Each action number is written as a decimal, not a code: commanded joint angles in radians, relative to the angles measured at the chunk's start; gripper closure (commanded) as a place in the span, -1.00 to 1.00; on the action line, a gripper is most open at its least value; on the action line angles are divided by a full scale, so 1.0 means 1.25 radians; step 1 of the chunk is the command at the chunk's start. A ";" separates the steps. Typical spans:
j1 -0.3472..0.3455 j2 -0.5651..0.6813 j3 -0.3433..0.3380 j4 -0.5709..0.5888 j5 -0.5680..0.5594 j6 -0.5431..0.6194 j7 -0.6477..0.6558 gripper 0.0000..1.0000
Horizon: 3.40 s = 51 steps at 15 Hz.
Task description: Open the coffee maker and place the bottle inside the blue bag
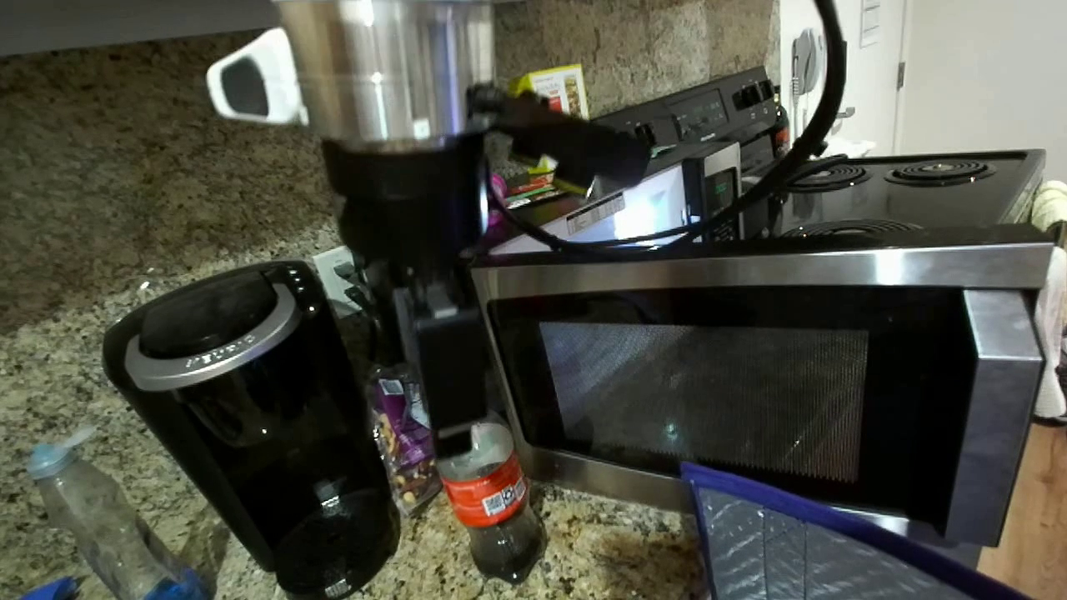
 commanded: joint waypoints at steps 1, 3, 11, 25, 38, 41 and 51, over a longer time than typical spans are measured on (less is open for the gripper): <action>0.057 0.126 -0.007 0.137 -0.057 0.037 -0.094 -1.00; 0.086 0.171 -0.013 0.201 -0.079 0.026 -0.134 -1.00; 0.117 0.202 -0.032 0.249 -0.072 0.028 -0.146 -1.00; 0.269 0.414 -0.236 0.518 -0.180 0.101 -0.112 -1.00; 0.312 0.434 -0.419 0.641 -0.219 0.013 -0.050 -1.00; 0.313 0.438 -0.430 0.653 -0.215 0.022 -0.066 -1.00; 0.280 0.492 -0.422 0.806 -0.214 0.068 -0.132 -1.00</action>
